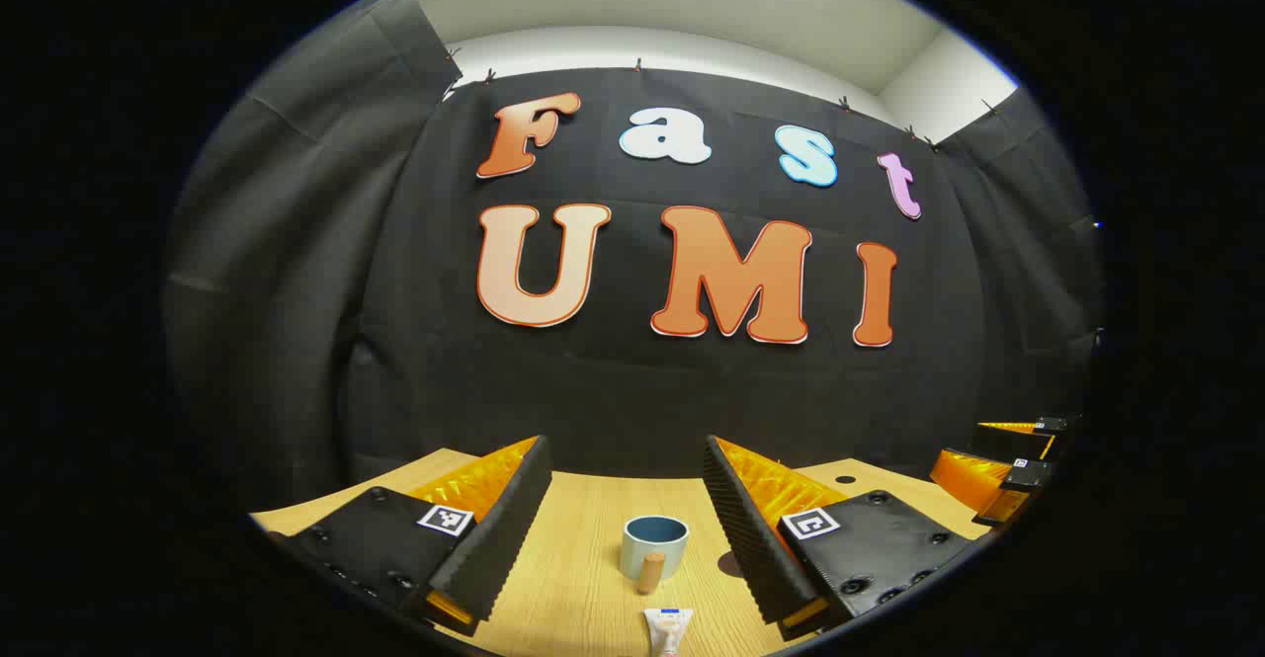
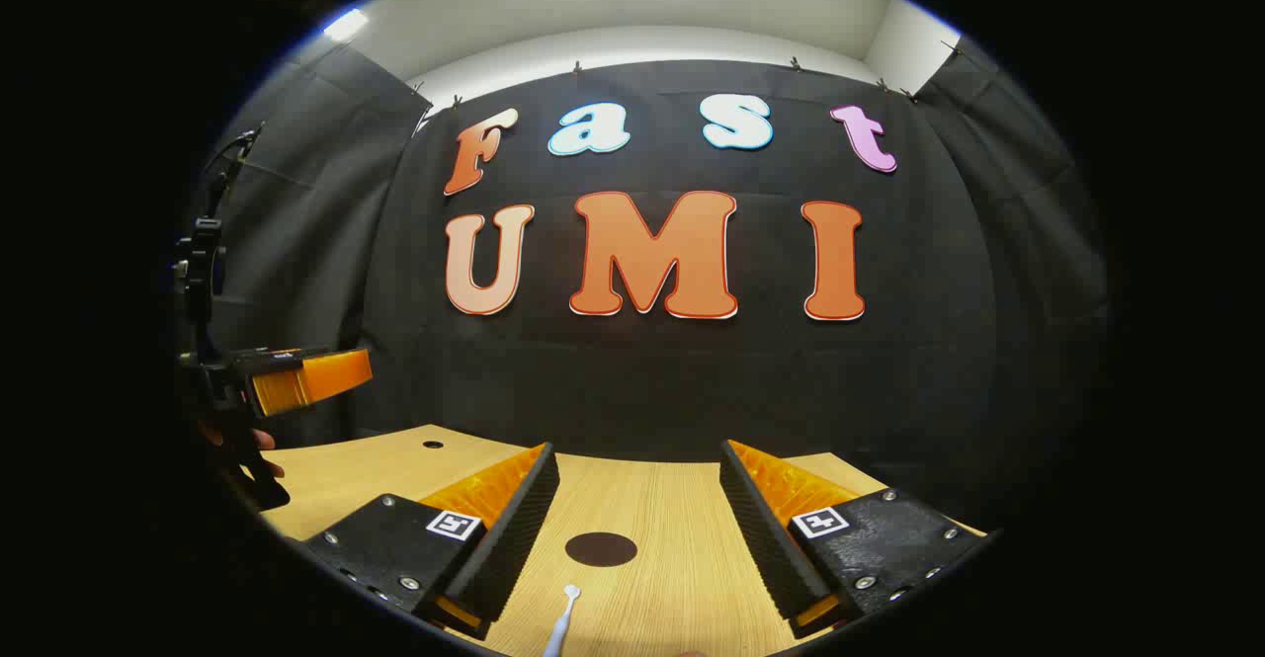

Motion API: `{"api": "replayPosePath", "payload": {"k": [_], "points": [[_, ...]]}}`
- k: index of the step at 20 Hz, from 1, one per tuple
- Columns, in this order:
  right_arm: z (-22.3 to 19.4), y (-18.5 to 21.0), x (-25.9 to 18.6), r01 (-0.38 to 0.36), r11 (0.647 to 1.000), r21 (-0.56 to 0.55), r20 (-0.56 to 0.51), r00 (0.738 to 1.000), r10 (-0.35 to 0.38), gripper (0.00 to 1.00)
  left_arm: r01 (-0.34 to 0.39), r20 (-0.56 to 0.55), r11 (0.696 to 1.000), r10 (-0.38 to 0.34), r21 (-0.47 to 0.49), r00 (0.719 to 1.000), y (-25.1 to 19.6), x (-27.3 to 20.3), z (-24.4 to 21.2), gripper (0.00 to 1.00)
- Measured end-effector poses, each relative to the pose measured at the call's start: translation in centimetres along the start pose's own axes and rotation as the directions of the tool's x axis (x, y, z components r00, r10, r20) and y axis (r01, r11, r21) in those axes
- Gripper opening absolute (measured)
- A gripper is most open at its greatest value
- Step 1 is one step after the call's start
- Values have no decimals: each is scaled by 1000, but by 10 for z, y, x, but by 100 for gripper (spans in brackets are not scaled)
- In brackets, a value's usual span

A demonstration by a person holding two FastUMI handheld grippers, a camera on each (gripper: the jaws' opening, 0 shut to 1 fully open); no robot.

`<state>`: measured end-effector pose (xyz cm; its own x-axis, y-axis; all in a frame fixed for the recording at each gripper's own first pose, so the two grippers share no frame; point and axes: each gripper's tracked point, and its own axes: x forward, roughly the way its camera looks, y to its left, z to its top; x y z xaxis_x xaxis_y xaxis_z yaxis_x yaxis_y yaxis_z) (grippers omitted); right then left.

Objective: Put the toothbrush and toothpaste on the desktop into the cup, then pick up the cup and place it on the coaster on the desktop.

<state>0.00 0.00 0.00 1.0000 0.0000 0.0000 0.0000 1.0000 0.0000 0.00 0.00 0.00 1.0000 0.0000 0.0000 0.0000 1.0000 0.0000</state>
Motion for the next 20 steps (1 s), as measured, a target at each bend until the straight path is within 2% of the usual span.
{"api": "replayPosePath", "payload": {"k": [5, 9, 11, 12, 14, 17, 18, 20], "points": [[-1, -1, -4, 7, 1000, -30, -7, 1000, -7, 100, 1, -17, 1000, 0, 20, 1000, 1, 2, -4, 94], [-3, -12, -10, 50, 998, -42, -24, 998, -51, 98, 39, -50, 999, -40, -23, 998, -4, 5, -15, 94], [0, -17, -10, 66, 997, -46, -15, 998, -66, 98, 18, -57, 1000, -18, 4, 998, 0, 6, -13, 97], [2, -17, -10, 63, 997, -38, -12, 998, -63, 100, 3, -61, 1000, -2, 28, 998, 1, 7, -11, 93], [4, -19, -9, 54, 998, -15, -15, 998, -54, 99, -3, -59, 999, 6, 47, 998, -3, 7, -7, 94], [4, -24, -9, 55, 998, -10, -14, 998, -56, 99, 14, -39, 999, -12, 43, 999, -12, 4, 1, 100], [3, -24, -10, 51, 999, -14, -15, 999, -52, 99, 15, -27, 999, -14, 52, 1000, -15, 4, 5, 94], [1, -25, -11, 48, 999, -20, -26, 998, -49, 100, 19, 0, 997, -19, 77, 1000, -18, 3, 15, 94]]}}
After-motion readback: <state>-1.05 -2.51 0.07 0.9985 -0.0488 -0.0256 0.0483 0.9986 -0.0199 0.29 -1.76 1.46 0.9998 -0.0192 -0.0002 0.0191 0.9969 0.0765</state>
